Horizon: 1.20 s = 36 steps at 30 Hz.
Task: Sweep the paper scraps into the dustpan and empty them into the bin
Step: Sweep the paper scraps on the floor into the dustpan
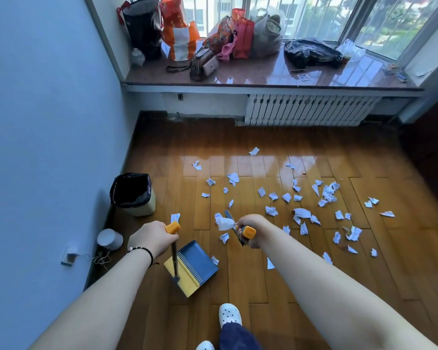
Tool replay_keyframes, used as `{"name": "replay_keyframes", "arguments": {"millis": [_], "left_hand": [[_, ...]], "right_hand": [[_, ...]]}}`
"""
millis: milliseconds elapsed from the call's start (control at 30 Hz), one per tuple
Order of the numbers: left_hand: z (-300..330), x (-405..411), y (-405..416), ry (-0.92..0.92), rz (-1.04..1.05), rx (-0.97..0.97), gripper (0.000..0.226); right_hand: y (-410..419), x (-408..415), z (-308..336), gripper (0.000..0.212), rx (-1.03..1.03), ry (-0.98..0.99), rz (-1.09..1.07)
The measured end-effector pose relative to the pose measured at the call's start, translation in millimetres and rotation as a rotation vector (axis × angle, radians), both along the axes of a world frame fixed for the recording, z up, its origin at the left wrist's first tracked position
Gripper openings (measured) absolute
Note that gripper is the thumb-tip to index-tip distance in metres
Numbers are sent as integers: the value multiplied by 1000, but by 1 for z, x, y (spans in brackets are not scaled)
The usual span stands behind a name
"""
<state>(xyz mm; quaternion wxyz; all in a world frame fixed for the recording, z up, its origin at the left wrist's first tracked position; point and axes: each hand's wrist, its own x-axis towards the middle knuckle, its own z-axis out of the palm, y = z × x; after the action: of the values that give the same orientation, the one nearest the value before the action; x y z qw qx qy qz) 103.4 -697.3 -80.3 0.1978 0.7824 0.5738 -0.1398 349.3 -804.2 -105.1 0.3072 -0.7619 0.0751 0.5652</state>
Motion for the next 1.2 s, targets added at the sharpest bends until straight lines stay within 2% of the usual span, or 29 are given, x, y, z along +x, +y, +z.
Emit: {"name": "replay_keyframes", "arguments": {"millis": [133,267,400,567,900,1033,1200], "left_hand": [[-4,-13,-18,13,-31,16,35],[-17,-21,-33,-12,-31,7,36],[-33,-23,-43,-18,-11,-11,37],[-48,-11,-47,-21,-16,-30,37],[-66,8,-61,-6,-10,-38,37],[-73,7,-67,-7,3,-43,38],[-70,1,-70,-9,22,-20,41]], "right_hand": [[-30,-8,-7,20,27,-27,123],[-51,-17,-32,40,49,-72,158],[-59,-34,-60,35,5,-54,146],[-61,-57,-87,38,-29,63,-8],[-59,-76,-97,22,-49,97,61],[-72,-79,-96,32,-23,52,114],[-96,-72,-70,38,-57,131,232]]}}
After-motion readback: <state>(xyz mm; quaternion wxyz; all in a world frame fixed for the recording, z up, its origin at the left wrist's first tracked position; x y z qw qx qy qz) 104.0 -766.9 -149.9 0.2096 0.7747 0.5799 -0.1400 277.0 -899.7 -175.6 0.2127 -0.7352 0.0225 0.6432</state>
